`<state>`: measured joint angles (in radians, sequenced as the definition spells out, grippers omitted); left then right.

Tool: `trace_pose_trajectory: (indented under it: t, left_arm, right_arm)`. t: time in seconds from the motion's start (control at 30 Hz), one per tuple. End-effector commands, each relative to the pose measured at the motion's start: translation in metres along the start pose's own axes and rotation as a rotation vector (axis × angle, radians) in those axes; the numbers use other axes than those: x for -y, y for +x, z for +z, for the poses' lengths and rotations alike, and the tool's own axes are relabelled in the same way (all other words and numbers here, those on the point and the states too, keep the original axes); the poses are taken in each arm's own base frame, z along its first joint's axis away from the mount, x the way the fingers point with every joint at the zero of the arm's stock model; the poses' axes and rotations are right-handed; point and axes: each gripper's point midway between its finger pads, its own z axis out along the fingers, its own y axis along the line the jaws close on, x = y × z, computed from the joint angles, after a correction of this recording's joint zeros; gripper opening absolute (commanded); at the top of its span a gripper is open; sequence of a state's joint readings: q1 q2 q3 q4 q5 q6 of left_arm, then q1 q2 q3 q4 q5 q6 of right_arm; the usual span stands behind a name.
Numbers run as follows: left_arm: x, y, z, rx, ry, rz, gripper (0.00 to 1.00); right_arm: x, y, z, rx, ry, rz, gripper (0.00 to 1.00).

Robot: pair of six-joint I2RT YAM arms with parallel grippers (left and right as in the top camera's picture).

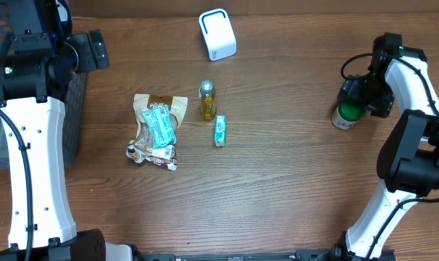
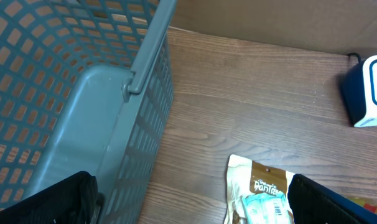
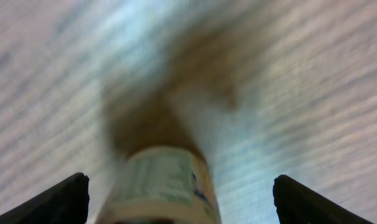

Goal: Scan the item barcode
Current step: 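Move the jar to the right and set it on the table, then open the right gripper and move it toward the tissue pack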

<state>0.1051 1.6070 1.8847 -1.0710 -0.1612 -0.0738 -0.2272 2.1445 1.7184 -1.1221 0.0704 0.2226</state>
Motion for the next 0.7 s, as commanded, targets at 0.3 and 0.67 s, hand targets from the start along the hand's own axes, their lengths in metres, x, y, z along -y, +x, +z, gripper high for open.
trace_pose_trajectory:
  t: [0.3, 0.67]
  left_arm:
    - [0.001, 0.000, 0.001, -0.003, 0.002, 0.016, 0.99]
    - [0.001, 0.000, 0.001, -0.003, 0.002, 0.016, 1.00]
  right_arm:
    - [-0.084, -0.043, -0.022, 0.185, -0.375, -0.078, 1.00]
    - [-0.160, -0.013, -0.038, 0.147, -0.558, -0.218, 1.00]
